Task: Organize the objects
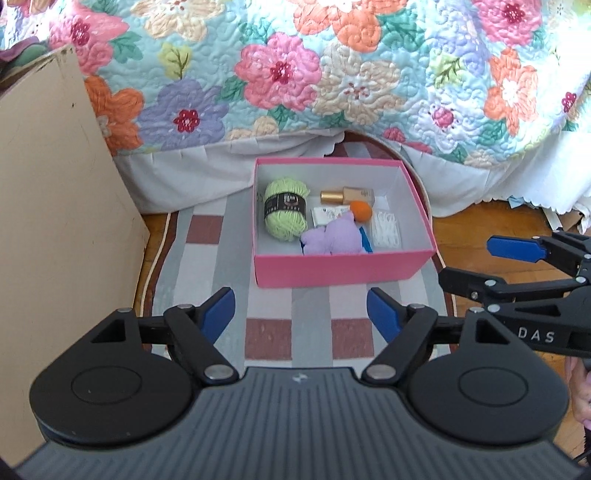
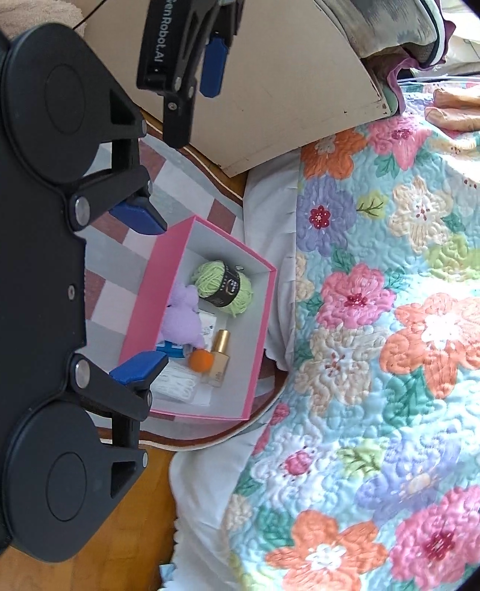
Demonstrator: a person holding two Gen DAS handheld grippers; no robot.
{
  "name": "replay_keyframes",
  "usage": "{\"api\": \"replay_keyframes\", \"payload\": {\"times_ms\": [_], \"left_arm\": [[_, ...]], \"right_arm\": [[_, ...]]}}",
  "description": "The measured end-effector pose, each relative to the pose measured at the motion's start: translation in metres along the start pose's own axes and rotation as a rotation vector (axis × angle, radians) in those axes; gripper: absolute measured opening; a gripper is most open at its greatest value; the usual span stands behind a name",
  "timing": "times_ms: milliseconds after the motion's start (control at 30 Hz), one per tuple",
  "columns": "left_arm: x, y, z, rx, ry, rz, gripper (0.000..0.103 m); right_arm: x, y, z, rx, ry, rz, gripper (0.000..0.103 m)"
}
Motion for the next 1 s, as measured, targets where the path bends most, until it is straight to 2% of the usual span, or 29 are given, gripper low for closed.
{"api": "replay_keyframes", "payload": {"times_ms": [267, 333, 500, 700, 800, 1000], "left_arm": [[-0.007, -0.003, -0.018, -0.014, -0.040, 0.003, 0.079], [-0.008, -0.003, -0.021, -0.015, -0.044, 0.003, 0.079], [-0.009, -0.001, -0.026, -0.025, -0.050, 0.020, 0.088], [-0.009, 0.002, -0.031, -0.058, -0.047, 0.024, 0.102], [-0.011, 0.006, -0.034, -0.099, -0.062, 0.042, 0.103], [-0.015, 0.008, -0.037, -0.127, -0.072, 0.057, 0.103]], "right_arm": [[-0.002, -0.008, -0.020, -0.013, 0.027, -0.029, 0.081], [-0.002, -0.010, -0.023, -0.008, 0.032, -0.043, 0.088], [-0.003, -0.013, -0.027, -0.013, 0.030, -0.068, 0.092], [-0.001, -0.009, -0.034, -0.079, 0.071, -0.100, 0.093], [0.000, -0.006, -0.038, -0.113, 0.090, -0.121, 0.093], [0.001, 0.000, -0.043, -0.168, 0.102, -0.158, 0.093]]}}
Point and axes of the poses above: each gripper's, at about its wrist camera, not at the fingertips, and y roughly the way its jaws point, x to its right, z to its top, the point moved 7 cm from there along y, roughly the way its jaws point, and after that the axes turned 2 degrees about z, right-handed, at the moved point
